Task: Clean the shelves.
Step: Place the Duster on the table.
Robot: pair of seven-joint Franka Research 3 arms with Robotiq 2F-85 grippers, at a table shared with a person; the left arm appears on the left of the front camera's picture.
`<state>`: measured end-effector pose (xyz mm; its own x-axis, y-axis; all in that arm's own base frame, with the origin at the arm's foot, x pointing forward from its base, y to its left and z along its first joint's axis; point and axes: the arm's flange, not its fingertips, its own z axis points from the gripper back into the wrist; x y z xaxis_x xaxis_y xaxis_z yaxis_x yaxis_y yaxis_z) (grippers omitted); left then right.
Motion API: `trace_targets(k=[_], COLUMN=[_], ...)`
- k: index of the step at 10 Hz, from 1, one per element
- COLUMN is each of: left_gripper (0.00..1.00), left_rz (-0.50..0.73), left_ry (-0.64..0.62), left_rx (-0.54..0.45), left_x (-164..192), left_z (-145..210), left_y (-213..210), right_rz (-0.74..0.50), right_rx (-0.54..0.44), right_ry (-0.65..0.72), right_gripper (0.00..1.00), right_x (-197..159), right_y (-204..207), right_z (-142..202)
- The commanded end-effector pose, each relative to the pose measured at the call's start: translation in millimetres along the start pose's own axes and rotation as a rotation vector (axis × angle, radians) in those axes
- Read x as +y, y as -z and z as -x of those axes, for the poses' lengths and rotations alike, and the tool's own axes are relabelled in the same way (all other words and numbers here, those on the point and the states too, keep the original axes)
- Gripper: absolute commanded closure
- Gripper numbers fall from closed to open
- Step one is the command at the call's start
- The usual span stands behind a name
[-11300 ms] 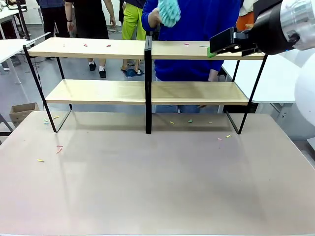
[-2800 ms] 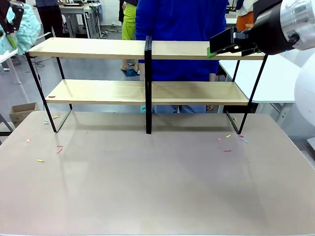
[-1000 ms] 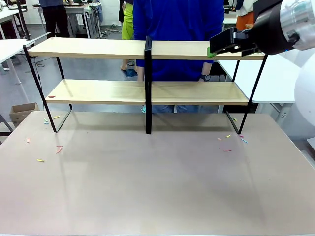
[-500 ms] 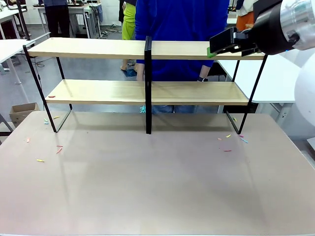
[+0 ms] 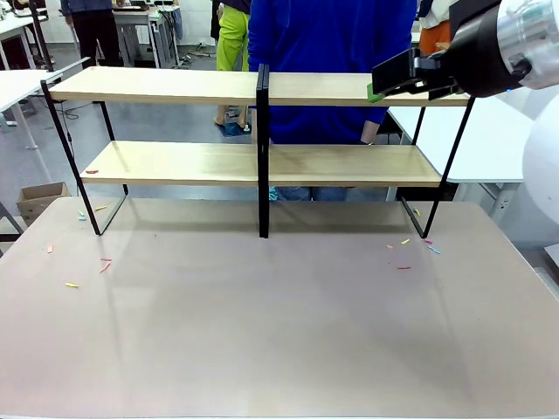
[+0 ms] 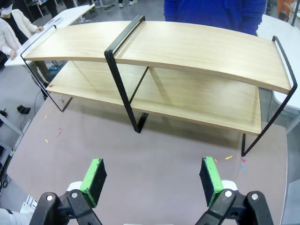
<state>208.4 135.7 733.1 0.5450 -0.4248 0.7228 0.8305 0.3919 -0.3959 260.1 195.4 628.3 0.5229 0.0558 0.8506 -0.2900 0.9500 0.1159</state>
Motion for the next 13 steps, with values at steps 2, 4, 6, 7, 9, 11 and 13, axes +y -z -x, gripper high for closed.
trace_targets(k=[2,4,6,7,9,11,13], left_gripper=[0.87,0.87,0.87,0.87,0.87,0.87,0.87], left_rz=[0.176,0.191,0.261,0.315,0.327,0.364,0.403], left_ry=[0.112,0.072,0.029,0.061,0.090,0.085,0.119], left_rx=[0.305,0.538,0.586,0.546,0.461,0.548,0.619], left_x=[16.3,66.9,116.0,138.9,174.6,200.4,203.6], left_z=[-24.1,-29.4,-18.9,-16.9,-11.5,1.3,-1.4], left_y=[24.4,74.4,109.8,126.8,169.7,203.8,213.6], right_rz=[-0.149,-0.362,-0.386,-0.484,-0.679,-0.671,-0.702], right_rx=[0.084,0.451,0.585,0.570,0.544,0.522,0.535], right_ry=[0.012,0.336,0.697,0.796,0.858,0.969,0.942], right_gripper=[0.00,0.00,0.00,0.00,0.00,0.00,0.00], right_x=[-3.3,-93.7,-184.5,-219.4,-270.0,-296.5,-334.4], right_y=[-14.9,-1.1,-0.9,-14.3,-25.7,-11.4,-41.7], right_z=[3.2,65.8,117.3,130.5,151.4,182.9,132.1])
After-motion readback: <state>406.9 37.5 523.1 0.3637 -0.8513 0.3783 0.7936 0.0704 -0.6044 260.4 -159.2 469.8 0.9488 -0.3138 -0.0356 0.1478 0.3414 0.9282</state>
